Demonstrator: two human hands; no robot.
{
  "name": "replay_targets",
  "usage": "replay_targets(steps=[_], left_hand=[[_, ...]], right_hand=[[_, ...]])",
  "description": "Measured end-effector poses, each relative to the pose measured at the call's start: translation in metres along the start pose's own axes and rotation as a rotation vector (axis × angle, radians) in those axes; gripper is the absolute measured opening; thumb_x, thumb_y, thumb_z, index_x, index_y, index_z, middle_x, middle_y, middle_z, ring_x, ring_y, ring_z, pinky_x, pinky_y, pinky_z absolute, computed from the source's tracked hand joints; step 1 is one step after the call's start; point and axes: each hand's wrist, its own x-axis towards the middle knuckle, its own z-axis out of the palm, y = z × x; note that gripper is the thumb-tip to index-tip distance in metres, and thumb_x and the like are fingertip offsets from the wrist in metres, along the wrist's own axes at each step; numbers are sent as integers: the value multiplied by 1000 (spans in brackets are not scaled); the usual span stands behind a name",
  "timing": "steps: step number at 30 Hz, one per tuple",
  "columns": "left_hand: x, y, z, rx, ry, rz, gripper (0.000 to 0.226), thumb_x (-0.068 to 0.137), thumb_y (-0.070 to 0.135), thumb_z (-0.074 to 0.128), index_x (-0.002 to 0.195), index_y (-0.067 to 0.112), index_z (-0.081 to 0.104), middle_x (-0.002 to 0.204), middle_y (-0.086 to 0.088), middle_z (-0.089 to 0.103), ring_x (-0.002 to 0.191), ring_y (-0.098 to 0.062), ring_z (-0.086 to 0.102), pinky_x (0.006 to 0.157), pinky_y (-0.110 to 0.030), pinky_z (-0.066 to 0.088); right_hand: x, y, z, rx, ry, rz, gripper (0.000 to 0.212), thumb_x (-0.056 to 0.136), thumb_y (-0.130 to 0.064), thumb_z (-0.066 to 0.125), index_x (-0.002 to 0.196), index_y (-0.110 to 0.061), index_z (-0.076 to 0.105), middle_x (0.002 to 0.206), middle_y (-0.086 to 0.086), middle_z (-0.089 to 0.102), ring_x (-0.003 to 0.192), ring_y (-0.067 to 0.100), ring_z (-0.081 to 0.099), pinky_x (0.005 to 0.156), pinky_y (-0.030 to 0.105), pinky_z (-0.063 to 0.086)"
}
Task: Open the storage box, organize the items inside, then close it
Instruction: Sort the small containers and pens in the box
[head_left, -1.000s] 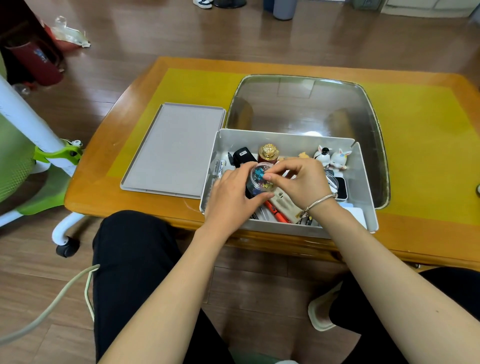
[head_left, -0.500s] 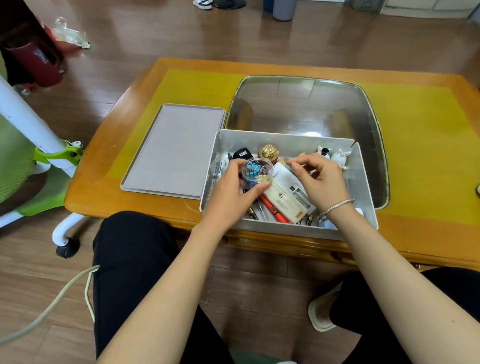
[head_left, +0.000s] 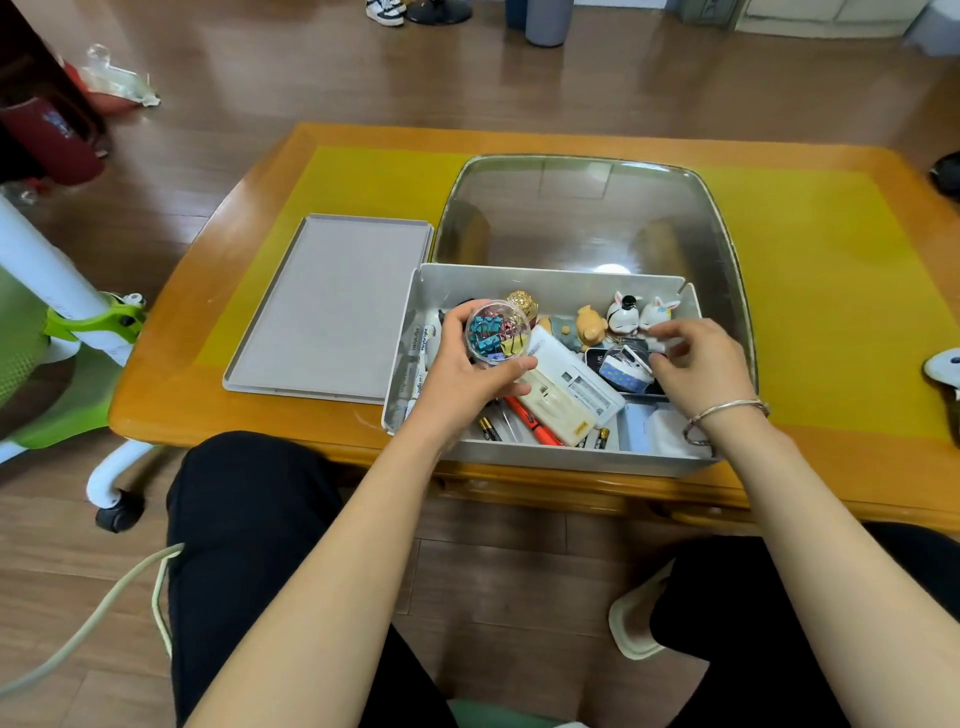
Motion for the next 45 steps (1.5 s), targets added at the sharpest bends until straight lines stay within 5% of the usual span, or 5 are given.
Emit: replay_targets(steps=[4, 9, 25, 34, 45], left_hand=[[5, 1, 1, -209, -35, -135, 74, 62, 10, 84, 123, 26, 45, 128, -11, 52, 109, -30, 64, 71, -34, 60], [10, 1, 0, -386, -82, -213, 45, 83, 42, 60, 118, 18, 46, 122, -17, 57, 97, -34, 69, 68, -34, 60], [10, 2, 1, -318, -3, -189, 29, 85, 16, 67, 112, 24, 61, 122, -11, 59, 99, -25, 69, 70, -31, 59], [11, 0, -1, -315, 46, -193, 31, 84, 6, 69, 106, 27, 63, 115, -8, 61, 94, -23, 71, 65, -29, 59], [10, 0, 1, -263, -34, -208, 47, 76, -2, 74, 113, 23, 59, 122, -11, 56, 108, -29, 64, 72, -31, 59]], right_hand=[[4, -3, 8, -175, -190, -51, 38, 82, -12, 65, 120, -8, 60, 119, 17, 60, 113, 33, 52, 96, 35, 40], [8, -7, 19, -239, -152, 21, 32, 92, -22, 55, 119, -5, 60, 116, 21, 62, 109, 37, 55, 92, 40, 45], [37, -11, 26, -481, -299, 72, 37, 84, -4, 55, 119, 5, 50, 104, 25, 63, 96, 40, 61, 75, 36, 47], [31, -10, 4, -231, 61, -68, 5, 85, -10, 56, 87, -9, 60, 82, 19, 65, 73, 33, 57, 62, 28, 37], [7, -28, -1, 290, -88, 9, 19, 81, -12, 63, 75, -13, 46, 81, 12, 63, 57, 19, 68, 52, 36, 56]])
